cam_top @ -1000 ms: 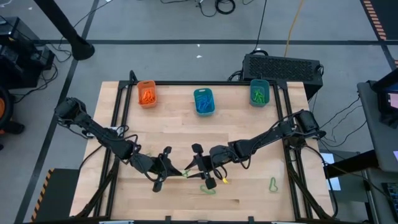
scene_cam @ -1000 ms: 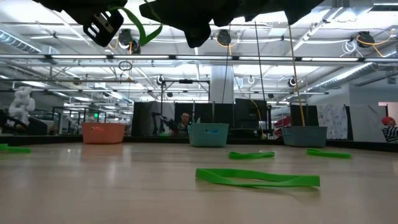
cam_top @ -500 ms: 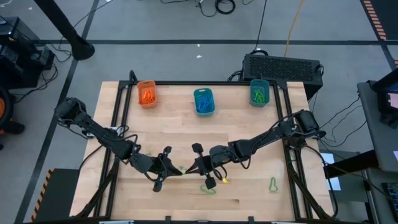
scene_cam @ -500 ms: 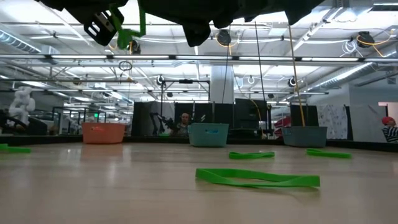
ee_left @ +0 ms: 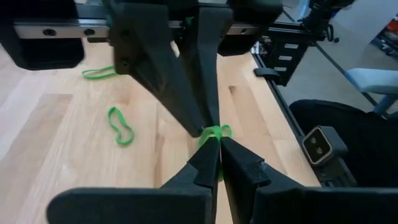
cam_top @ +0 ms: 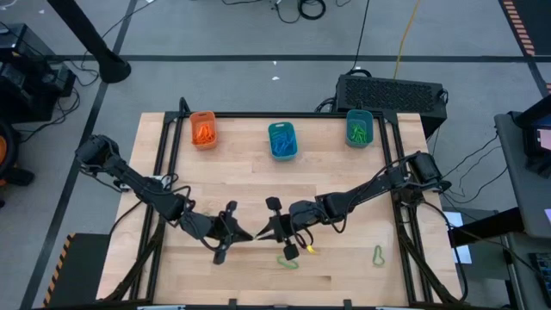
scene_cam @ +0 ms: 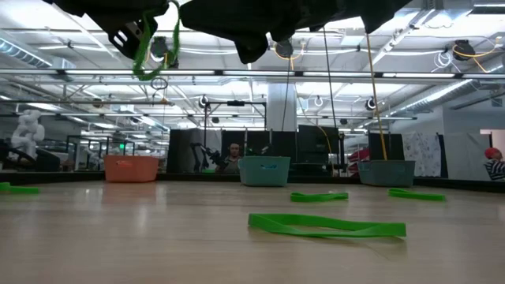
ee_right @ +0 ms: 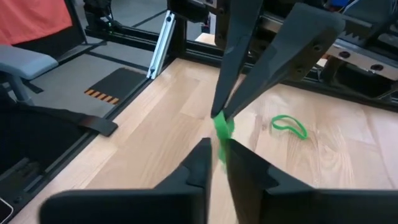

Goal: Sort rubber bands into baskets
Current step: Put the green rubber band into the dark blue bin

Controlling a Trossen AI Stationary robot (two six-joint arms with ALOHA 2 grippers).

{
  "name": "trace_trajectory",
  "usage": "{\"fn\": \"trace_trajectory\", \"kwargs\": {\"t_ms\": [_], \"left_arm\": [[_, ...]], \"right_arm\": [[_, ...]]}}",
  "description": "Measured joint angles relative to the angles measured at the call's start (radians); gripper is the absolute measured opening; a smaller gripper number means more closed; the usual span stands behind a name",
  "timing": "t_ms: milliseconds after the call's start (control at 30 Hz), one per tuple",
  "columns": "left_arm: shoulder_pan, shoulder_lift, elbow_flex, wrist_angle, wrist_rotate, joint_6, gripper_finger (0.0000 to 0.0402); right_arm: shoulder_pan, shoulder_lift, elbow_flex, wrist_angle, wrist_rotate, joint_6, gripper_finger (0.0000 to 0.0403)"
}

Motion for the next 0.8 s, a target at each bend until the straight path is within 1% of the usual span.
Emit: {"fn": "trace_trajectory", "kwargs": {"t_ms": [133, 267, 400, 500, 567, 667, 733, 800], "left_arm": [[0.000, 0.000, 0.000, -0.007, 0.021, -0.001, 0.0024], [0.000, 0.000, 0.000, -0.008, 0.022, -0.002, 0.0024], [0.000, 0.000, 0.000, -0.004, 0.023, -0.001, 0.0024], [0.000, 0.000, 0.000, -0.003, 0.024, -0.001, 0.0024], [0.000, 0.000, 0.000, 0.001, 0.024, -0.001, 0.0024], [0.000, 0.000, 0.000, 0.005, 0.021, 0.000, 0.0024], [0.001, 0.000, 0.000, 0.005, 0.012, 0.000, 0.0024], [0.006, 0.000, 0.000, 0.006, 0.006, 0.000, 0.0024]], "right_arm": [[0.000, 0.000, 0.000, -0.001, -0.002, 0.017, 0.0074], [0.000, 0.000, 0.000, -0.002, 0.001, 0.044, 0.0135], [0.000, 0.000, 0.000, -0.012, 0.047, 0.028, 0.0192], [0.000, 0.000, 0.000, -0.017, 0.049, 0.018, 0.0222], [0.000, 0.000, 0.000, -0.016, 0.049, 0.018, 0.0235], [0.000, 0.000, 0.000, -0.016, 0.048, 0.018, 0.0240], [0.000, 0.000, 0.000, -0.014, 0.048, 0.017, 0.0233], [0.000, 0.000, 0.000, -0.003, 0.049, 0.012, 0.0218]]}}
